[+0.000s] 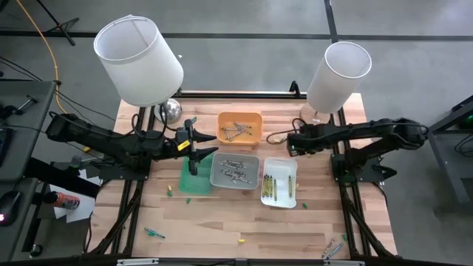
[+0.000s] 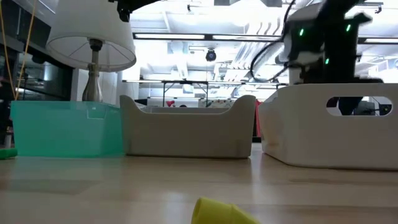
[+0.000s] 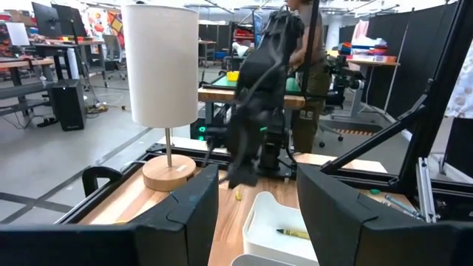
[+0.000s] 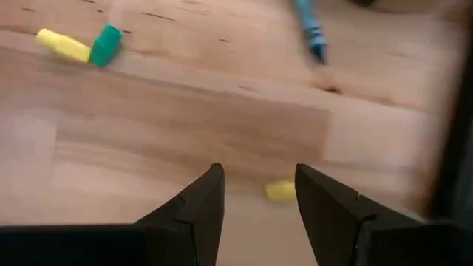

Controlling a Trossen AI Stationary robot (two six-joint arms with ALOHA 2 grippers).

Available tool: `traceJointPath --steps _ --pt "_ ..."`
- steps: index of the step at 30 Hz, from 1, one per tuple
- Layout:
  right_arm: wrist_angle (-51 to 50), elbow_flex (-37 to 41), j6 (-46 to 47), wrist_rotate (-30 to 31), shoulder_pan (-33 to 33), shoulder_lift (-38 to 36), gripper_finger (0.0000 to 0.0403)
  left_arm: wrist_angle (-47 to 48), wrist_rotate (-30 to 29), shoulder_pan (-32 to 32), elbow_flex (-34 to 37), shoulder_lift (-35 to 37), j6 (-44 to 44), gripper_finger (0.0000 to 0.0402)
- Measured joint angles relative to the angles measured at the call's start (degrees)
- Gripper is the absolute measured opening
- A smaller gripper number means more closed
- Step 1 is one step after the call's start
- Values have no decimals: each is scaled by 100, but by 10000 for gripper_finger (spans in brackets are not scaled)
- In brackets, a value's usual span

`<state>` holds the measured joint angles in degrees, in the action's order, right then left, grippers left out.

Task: Sort crayons
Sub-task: Put the blue crayon into the light blue bin

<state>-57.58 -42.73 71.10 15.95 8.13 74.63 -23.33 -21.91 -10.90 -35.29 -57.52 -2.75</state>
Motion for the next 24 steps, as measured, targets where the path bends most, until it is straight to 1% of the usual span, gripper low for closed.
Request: traceJointPath --steps 2,4,7,11,14,16,19,24 --pt "536 306 -409 -221 389 0 161 -2 0 0 0 0 -11 168" --pt "812 494 -718 -356 814 0 161 0 0 -2 0 0 -26 168" --pt "847 530 -1108 -331 1401 0 161 0 2 -2 0 0 -150 168" --pt "955 416 -1808 -252 2015 0 161 -2 2 -2 -2 0 -163 168" --pt "1082 410 -2287 -444 2408 46 161 -2 2 -2 -2 0 -163 168" --pt "1191 409 -2608 -577 2611 121 161 -2 2 -2 -2 0 -161 168" --pt "1222 409 -2785 -604 2804 279 161 -2 2 -2 -4 0 -161 168" --pt "1355 409 -3099 -721 2892 656 161 -2 4 -3 -4 0 -161 168"
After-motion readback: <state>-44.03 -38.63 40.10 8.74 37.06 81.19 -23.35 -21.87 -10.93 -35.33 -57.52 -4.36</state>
